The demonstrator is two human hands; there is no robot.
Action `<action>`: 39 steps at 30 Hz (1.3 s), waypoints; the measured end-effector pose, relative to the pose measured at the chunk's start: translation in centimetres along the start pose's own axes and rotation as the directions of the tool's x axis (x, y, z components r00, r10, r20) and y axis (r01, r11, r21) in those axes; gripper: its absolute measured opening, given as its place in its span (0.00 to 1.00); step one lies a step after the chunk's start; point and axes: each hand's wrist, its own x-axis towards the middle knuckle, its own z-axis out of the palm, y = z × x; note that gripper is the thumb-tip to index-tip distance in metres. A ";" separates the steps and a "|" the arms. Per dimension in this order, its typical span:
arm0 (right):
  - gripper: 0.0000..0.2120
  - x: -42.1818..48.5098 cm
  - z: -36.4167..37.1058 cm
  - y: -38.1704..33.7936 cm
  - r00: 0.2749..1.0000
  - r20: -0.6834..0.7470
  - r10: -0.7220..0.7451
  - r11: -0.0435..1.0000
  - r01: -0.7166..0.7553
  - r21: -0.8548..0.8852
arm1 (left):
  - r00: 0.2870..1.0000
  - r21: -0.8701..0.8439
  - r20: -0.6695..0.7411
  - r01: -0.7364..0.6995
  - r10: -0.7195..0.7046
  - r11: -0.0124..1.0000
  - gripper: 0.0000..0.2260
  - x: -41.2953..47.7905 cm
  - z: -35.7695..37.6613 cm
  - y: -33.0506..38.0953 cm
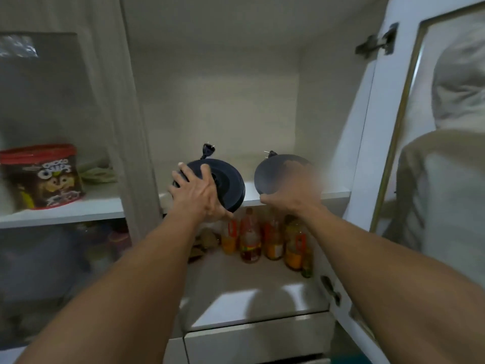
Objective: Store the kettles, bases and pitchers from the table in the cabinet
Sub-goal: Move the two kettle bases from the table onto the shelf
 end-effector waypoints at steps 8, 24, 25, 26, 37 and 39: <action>0.47 10.8 2.9 7.0 0.994 0.098 0.046 0.998 -0.042 -0.040 | 0.997 0.032 0.066 -0.038 0.036 0.999 0.61 11.5 4.4 8.2; 0.42 28.6 13.7 13.9 0.940 0.331 0.084 0.994 -0.101 0.034 | 0.915 -0.083 0.346 0.251 -0.209 0.964 0.72 30.7 13.7 13.3; 0.45 29.2 14.2 14.1 0.936 0.344 0.076 0.994 -0.099 0.050 | 0.914 -0.078 0.346 0.254 -0.212 0.964 0.72 31.2 14.1 13.2; 0.46 29.7 14.6 14.3 0.934 0.350 0.066 0.993 -0.094 0.066 | 0.914 -0.074 0.344 0.255 -0.215 0.964 0.72 31.7 14.3 13.2; 0.49 30.5 15.4 15.4 0.933 0.360 0.018 0.997 -0.044 0.066 | 0.945 -0.126 0.267 0.230 -0.190 0.965 0.61 32.1 15.6 13.2; 0.52 30.0 15.4 15.1 0.937 0.348 0.017 0.999 -0.025 0.020 | 0.956 -0.138 0.227 0.223 -0.189 0.965 0.59 31.3 15.6 13.4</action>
